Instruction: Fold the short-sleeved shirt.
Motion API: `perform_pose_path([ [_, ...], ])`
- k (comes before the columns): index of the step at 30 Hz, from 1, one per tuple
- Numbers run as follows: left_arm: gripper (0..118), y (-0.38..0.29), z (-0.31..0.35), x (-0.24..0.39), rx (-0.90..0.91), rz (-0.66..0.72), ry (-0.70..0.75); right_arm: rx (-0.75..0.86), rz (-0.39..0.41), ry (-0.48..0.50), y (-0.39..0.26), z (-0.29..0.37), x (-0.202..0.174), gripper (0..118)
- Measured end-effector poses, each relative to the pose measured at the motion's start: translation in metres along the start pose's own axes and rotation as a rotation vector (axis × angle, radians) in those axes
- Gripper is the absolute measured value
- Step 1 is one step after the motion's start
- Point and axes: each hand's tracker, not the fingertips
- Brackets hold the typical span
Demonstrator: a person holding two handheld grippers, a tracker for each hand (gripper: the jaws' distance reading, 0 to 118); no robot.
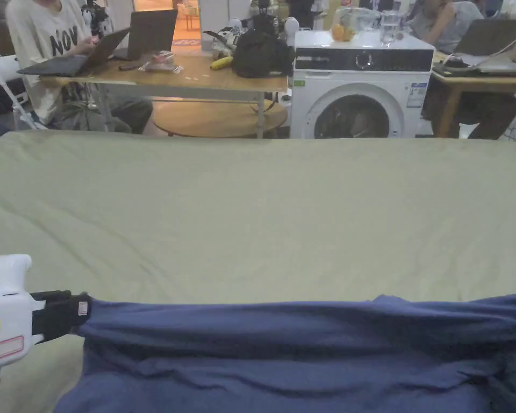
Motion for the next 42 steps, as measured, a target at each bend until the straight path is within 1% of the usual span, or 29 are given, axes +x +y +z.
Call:
perform_pose_path([
  [2, 0, -0.025, 0.02, -0.001, -0.007, 0.007, 0.007, -0.002, -0.007, -0.002, -0.025, 0.02, 0.003, 0],
  [4, 0, -0.051, 0.03, -0.006, -0.007, 0.046, -0.04, -0.017, -0.023, -0.015, -0.058, 0.035, 0.004, 0],
  [7, 0, -0.085, 0.026, -0.005, -0.072, 0.052, -0.009, -0.064, -0.021, -0.035, -0.096, 0.033, 0.004, 0],
  [10, 0, -0.105, 0.014, -0.007, -0.098, 0.048, -0.002, -0.076, -0.047, -0.033, -0.12, 0.022, 0.006, 0],
  [14, 0, -0.117, 0.015, -0.007, -0.072, 0.065, 0.023, -0.029, -0.01, -0.089, -0.135, 0.019, 0.003, 1],
  [15, 8, -0.116, 0.024, -0.001, -0.047, 0.045, 0.051, -0.007, -0.002, -0.093, -0.137, 0.024, 0.002, 15],
  [16, 26, -0.113, 0.031, 0.004, -0.002, 0.024, 0.069, 0.011, 0.003, -0.1, -0.137, 0.03, 0.002, 34],
  [17, 45, -0.11, 0.038, 0.01, 0.026, 0.01, 0.066, 0.028, 0.005, -0.107, -0.134, 0.037, -0.001, 46],
  [18, 53, -0.103, 0.046, 0.016, 0.057, -0.007, 0.053, 0.069, 0.023, -0.113, -0.131, 0.047, -0.001, 47],
  [19, 53, -0.094, 0.056, 0.024, 0.095, -0.028, 0.053, 0.107, 0.032, -0.105, -0.127, 0.055, -0.005, 47],
  [20, 53, -0.085, 0.063, 0.032, 0.131, -0.048, 0.052, 0.12, 0.032, -0.09, -0.121, 0.061, -0.01, 47],
  [21, 53, -0.074, 0.07, 0.044, 0.154, -0.075, 0.057, 0.136, 0.049, -0.072, -0.112, 0.067, -0.018, 47],
  [23, 53, -0.052, 0.08, 0.063, 0.233, -0.117, 0.07, 0.22, 0.082, -0.076, -0.095, 0.079, -0.035, 47],
  [24, 53, -0.042, 0.083, 0.075, 0.279, -0.146, 0.063, 0.259, 0.098, -0.056, -0.084, 0.081, -0.046, 47],
  [28, 53, -0.015, 0.074, 0.112, 0.377, -0.241, 0.055, 0.392, 0.105, 0.017, -0.049, 0.07, -0.093, 47],
  [29, 53, -0.01, 0.069, 0.12, 0.39, -0.249, 0.055, 0.398, 0.098, 0.029, -0.043, 0.064, -0.102, 47],
  [31, 53, -0.005, 0.054, 0.136, 0.412, -0.222, 0.07, 0.377, 0.067, 0.068, -0.035, 0.042, -0.119, 47],
  [32, 53, -0.004, 0.048, 0.141, 0.417, -0.207, 0.071, 0.359, 0.067, 0.088, -0.033, 0.033, -0.126, 47],
  [35, 53, -0.007, 0.034, 0.152, 0.408, -0.17, 0.038, 0.335, 0.054, 0.092, -0.034, 0.007, -0.149, 47],
  [37, 53, -0.015, 0.029, 0.155, 0.397, -0.156, 0.022, 0.311, 0.065, 0.099, -0.036, -0.004, -0.159, 46],
  [38, 53, -0.017, 0.028, 0.155, 0.378, -0.145, -0.019, 0.281, 0.091, 0.083, -0.039, -0.005, -0.164, 44],
  [39, 52, -0.019, 0.026, 0.155, 0.35, -0.142, -0.028, 0.284, 0.114, 0.051, -0.042, -0.007, -0.168, 35],
  [40, 44, -0.023, 0.026, 0.157, 0.379, -0.16, 0.022, 0.294, 0.125, 0.053, -0.044, -0.008, -0.169, 20],
  [41, 23, -0.026, 0.027, 0.154, 0.367, -0.168, 0.027, 0.296, 0.13, 0.065, -0.045, -0.008, -0.168, 9],
  [42, 0, -0.027, 0.03, 0.149, 0.352, -0.161, -0.01, 0.296, 0.131, 0.075, -0.045, -0.005, -0.17, 0],
])
